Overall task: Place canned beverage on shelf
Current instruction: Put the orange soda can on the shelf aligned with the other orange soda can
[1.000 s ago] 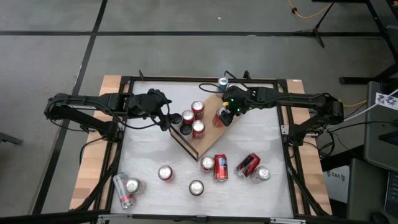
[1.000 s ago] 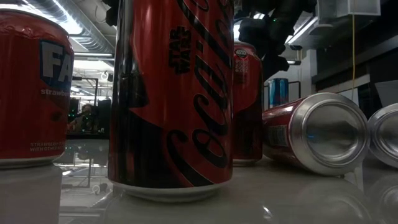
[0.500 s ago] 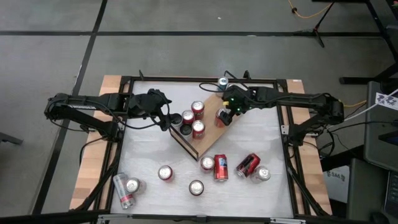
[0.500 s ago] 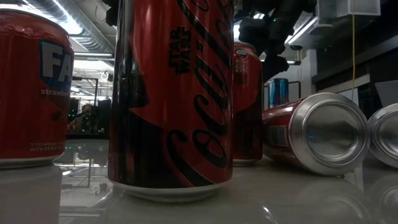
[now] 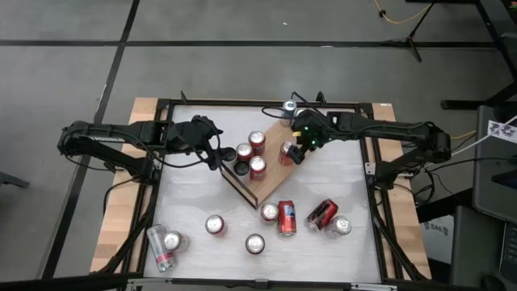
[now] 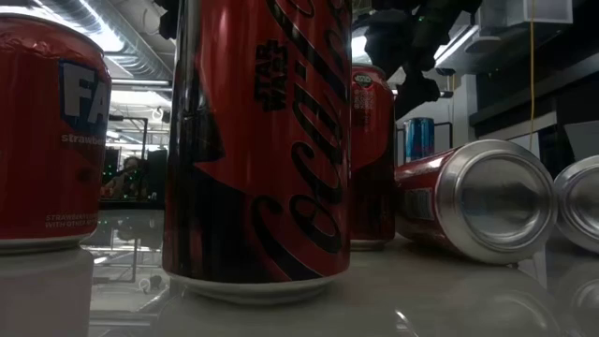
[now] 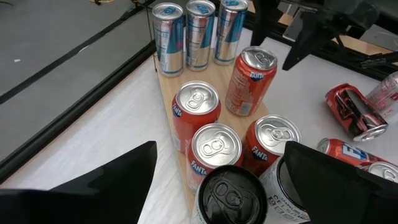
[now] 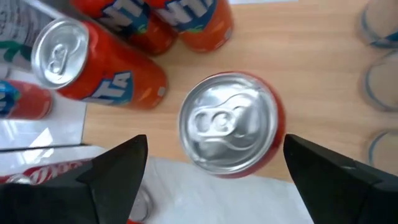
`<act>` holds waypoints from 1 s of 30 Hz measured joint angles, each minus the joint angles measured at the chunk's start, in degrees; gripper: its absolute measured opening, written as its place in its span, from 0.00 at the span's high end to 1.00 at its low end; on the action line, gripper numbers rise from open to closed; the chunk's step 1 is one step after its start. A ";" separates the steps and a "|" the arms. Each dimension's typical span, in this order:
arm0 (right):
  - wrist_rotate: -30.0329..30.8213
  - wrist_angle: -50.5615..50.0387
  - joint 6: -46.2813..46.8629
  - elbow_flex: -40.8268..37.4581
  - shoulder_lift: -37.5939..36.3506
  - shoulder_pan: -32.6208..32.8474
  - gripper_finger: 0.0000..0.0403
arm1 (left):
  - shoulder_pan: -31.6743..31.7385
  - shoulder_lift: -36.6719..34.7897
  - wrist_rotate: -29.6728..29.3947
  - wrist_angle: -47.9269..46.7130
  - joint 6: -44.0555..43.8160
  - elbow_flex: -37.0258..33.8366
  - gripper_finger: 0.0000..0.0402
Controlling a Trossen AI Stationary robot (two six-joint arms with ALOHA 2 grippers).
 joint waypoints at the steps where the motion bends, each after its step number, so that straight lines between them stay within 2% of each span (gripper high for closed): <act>1: -0.53 -0.07 0.00 0.00 0.00 0.00 0.10 | -0.01 0.00 0.00 0.00 0.00 0.02 0.14; 7: -1.81 -1.24 1.32 0.00 0.11 0.00 0.10 | -0.01 0.00 -0.01 0.00 0.01 0.00 0.14; 22: -11.67 -0.87 1.66 0.00 0.15 0.00 0.10 | -0.02 0.00 0.00 -0.02 0.11 0.00 0.14; 27: -11.97 -0.94 1.20 0.00 0.15 -0.02 0.10 | -0.01 0.00 -0.01 -0.02 0.13 0.01 0.14; 30: -9.52 -1.34 0.02 0.00 0.12 -0.04 0.10 | -0.02 0.00 0.00 -0.02 0.13 0.00 0.14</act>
